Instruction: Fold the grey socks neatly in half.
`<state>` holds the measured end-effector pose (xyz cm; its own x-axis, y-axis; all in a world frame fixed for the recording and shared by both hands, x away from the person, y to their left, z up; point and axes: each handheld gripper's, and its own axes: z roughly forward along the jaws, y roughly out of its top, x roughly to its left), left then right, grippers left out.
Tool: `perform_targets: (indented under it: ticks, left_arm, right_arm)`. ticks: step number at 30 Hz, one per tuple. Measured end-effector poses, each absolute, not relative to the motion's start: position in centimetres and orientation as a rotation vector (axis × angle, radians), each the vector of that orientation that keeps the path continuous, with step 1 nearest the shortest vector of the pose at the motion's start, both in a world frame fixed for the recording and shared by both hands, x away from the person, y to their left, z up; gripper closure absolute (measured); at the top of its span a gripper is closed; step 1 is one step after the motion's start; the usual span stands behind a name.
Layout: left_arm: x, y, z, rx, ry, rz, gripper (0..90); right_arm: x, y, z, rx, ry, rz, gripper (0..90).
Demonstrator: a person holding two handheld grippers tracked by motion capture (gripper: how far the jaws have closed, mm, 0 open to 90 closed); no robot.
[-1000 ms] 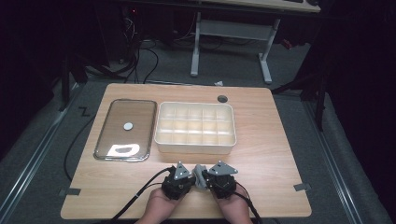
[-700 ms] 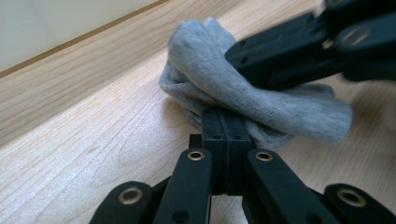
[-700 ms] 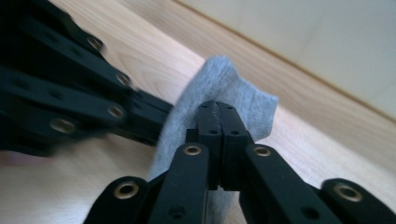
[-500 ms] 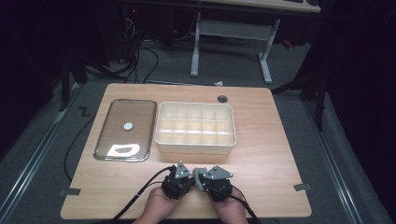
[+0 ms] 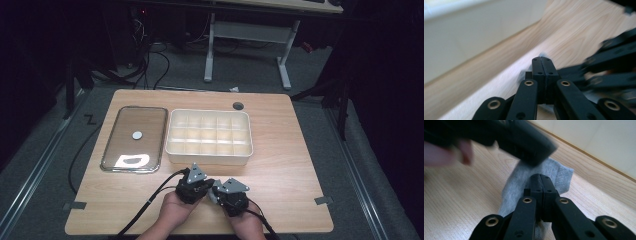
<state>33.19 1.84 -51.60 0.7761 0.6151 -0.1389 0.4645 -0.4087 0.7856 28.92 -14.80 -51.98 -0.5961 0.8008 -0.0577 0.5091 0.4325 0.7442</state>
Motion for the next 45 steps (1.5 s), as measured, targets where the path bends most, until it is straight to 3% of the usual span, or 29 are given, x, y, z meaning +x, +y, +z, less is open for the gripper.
perform_targets:
  ticks: [6, 8, 15, 19, 28, 31, 37, 45]
  left_arm:
    - [32.9, 2.0, -52.1, 2.067, 0.807, 0.218, 90.0]
    - [32.8, 1.9, -52.1, 2.077, 0.803, 0.230, 90.0]
    - [32.7, 1.7, -52.1, 2.084, 0.803, 0.256, 90.0]
    - [32.8, 1.6, -52.1, 2.080, 0.807, 0.247, 90.0]
    - [33.3, 2.3, -52.4, 2.038, 0.831, 0.165, 90.0]
    - [33.4, 2.5, -52.5, 2.031, 0.831, 0.150, 90.0]
    - [33.6, 2.9, -52.5, 2.016, 0.832, 0.150, 90.0]
    - [33.1, 5.6, -52.1, 2.006, 0.887, 0.221, 86.8]
  right_arm:
    - [29.2, -15.0, -51.6, 1.131, 2.302, 0.980, 90.0]
    - [29.2, -15.1, -51.1, 1.137, 2.303, 0.967, 84.6]
    - [28.9, -16.3, -47.3, 1.160, 2.285, 1.008, 79.2]
    - [29.1, -15.2, -46.9, 1.187, 2.384, 0.976, 74.8]
    - [30.7, -14.7, -49.0, 1.364, 2.505, 0.798, 52.5]
    - [31.4, -14.6, -49.1, 1.392, 2.551, 0.781, 49.4]
    - [32.7, -14.5, -49.4, 1.452, 2.641, 0.740, 49.8]
    - [33.2, -14.0, -49.7, 1.398, 2.746, 0.727, 57.5]
